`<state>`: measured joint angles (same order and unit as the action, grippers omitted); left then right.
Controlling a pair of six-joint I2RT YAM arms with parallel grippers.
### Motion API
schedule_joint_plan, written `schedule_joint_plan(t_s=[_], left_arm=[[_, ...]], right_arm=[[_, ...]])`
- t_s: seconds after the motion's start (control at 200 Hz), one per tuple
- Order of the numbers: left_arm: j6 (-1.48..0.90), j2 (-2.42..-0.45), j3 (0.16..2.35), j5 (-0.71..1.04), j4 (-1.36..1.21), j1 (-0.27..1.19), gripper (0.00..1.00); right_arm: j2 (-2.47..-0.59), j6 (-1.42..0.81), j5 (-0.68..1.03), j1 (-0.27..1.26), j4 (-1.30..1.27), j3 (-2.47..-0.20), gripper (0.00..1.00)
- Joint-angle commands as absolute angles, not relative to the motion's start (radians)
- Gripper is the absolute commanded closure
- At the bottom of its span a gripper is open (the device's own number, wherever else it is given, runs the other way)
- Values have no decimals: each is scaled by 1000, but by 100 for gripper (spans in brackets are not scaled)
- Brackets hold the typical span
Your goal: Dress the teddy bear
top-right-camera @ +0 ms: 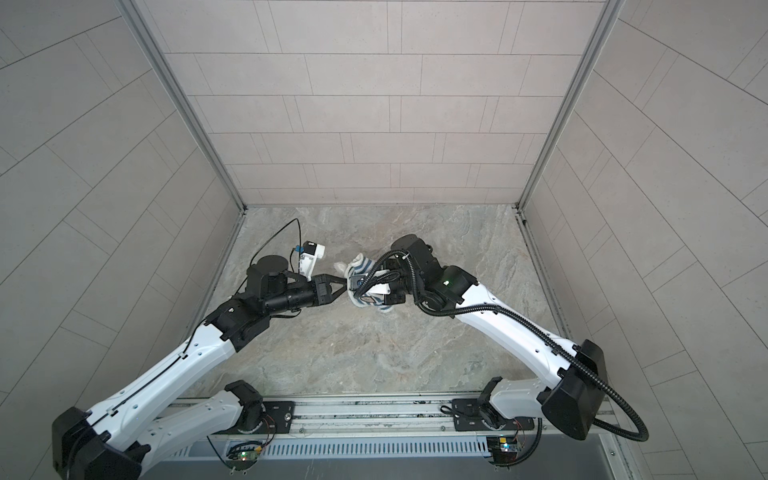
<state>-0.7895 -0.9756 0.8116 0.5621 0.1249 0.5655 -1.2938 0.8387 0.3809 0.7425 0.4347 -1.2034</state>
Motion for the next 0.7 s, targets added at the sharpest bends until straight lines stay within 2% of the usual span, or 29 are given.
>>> schedule_joint_plan(t_s=[0.0,0.195,0.491,0.696], left_arm=[[-781,-973,853,555,97,571,87],[-822,-945,824,564,66,544,100],[-852,-926,838,598,49,433,100],[-953,-914,748,597,-37,361,100]], right_arm=[[-1263,874,398,756,454,-1192,100],[-1245,893,378,756,475,-1183,100],[-1223,937,335,771,526,-1181,100],[-1162,885,335,770,424,-1119,100]])
